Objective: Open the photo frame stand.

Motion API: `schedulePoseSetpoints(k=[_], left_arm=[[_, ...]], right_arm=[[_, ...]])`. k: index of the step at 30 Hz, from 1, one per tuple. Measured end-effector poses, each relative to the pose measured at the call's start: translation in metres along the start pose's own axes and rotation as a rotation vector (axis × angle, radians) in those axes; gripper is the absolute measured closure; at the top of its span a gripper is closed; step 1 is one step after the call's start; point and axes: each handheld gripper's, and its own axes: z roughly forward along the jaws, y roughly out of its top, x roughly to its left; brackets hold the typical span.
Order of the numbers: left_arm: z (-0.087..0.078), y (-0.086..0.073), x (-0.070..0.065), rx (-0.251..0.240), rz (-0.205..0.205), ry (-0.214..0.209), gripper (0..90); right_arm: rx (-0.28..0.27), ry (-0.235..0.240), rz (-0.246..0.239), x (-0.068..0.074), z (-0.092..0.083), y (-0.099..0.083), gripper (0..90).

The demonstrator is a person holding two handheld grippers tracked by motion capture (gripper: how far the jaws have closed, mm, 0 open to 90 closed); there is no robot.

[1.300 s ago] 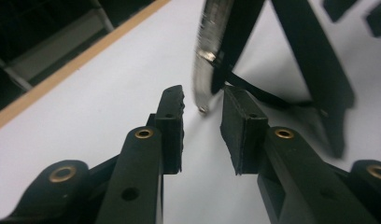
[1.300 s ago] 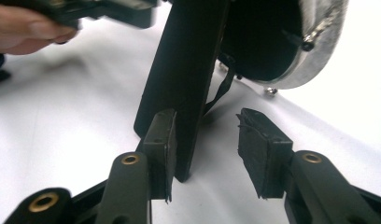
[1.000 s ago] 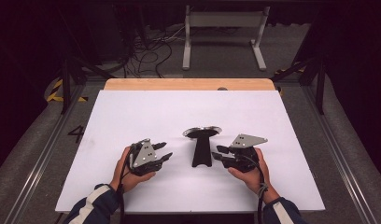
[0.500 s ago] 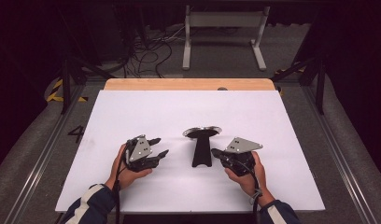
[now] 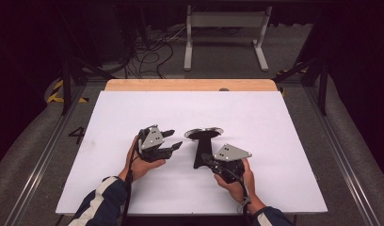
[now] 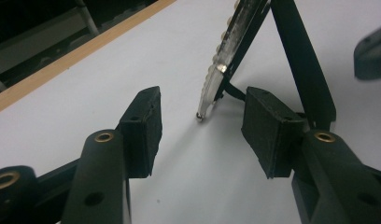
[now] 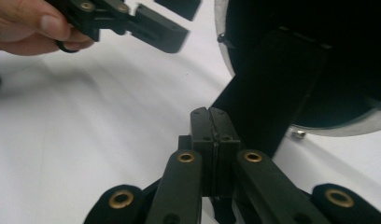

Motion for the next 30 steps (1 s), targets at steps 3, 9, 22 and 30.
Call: schedulePoseSetpoints(k=[3, 9, 22, 30], left_arm=[[0.012, 0.004, -0.002, 0.012, 0.010, -0.028, 48.4], [0.030, 0.006, -0.004, 0.039, -0.009, -0.104, 48.2], [0.030, 0.003, 0.006, 0.008, -0.019, -0.109, 72.5], [0.027, 0.004, 0.000, 0.026, 0.031, -0.094, 74.4]], right_arm=[[-0.013, -0.006, 0.012, 0.007, 0.008, 0.000, 90.0], [0.025, 0.000, -0.013, 0.020, 0.030, 0.002, 90.0], [0.127, -0.013, -0.024, 0.031, 0.056, -0.002, 90.0], [0.130, -0.013, 0.001, 0.024, 0.051, -0.002, 90.0]])
